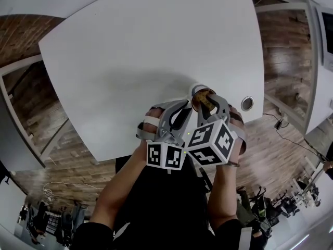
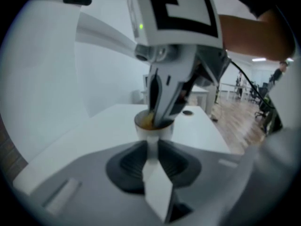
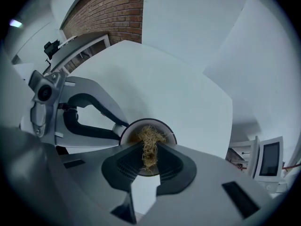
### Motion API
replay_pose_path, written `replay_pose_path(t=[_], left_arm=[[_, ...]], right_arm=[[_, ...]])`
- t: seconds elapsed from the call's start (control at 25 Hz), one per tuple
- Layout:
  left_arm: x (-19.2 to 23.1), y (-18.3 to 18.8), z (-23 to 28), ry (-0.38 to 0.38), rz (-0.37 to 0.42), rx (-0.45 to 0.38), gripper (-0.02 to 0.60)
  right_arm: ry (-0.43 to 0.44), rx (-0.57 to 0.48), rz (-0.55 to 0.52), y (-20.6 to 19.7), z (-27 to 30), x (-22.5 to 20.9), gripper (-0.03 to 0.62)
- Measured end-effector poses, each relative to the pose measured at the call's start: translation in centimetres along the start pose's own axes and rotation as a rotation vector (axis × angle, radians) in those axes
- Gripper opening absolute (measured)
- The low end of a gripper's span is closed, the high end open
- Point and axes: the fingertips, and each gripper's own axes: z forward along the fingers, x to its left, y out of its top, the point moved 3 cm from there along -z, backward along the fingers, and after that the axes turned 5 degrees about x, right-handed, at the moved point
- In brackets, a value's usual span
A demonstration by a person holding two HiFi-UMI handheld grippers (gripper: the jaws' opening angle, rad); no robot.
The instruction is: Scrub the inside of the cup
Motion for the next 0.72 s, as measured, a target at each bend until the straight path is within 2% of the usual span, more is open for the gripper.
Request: replay_pose_path(t=[0.2, 0.36, 0.44, 0.72], left_arm=[[0.0, 0.0, -0.1, 0.001, -0.004, 0.001, 0.074], [0.0, 0.0, 0.0, -0.001, -0.004, -0.002, 0.074], [0.0, -0.1, 0.0, 0.000, -0.004, -0.001, 0.074], [0.0, -0.1, 0.0, 0.001, -0.006, 0.003, 0.074]], right_arm=[[-0.047, -0.013, -0.031, 0.4, -0.9, -0.2, 0.057], [-0.113, -0.088, -0.008, 0.5, -4.8, -0.8, 0.058], [-0.132, -0.125, 0.004, 0.6, -4.9, -0.9, 0.058], [-0.099, -0.104, 0.034, 0.7, -1.4, -0.4, 0.057]])
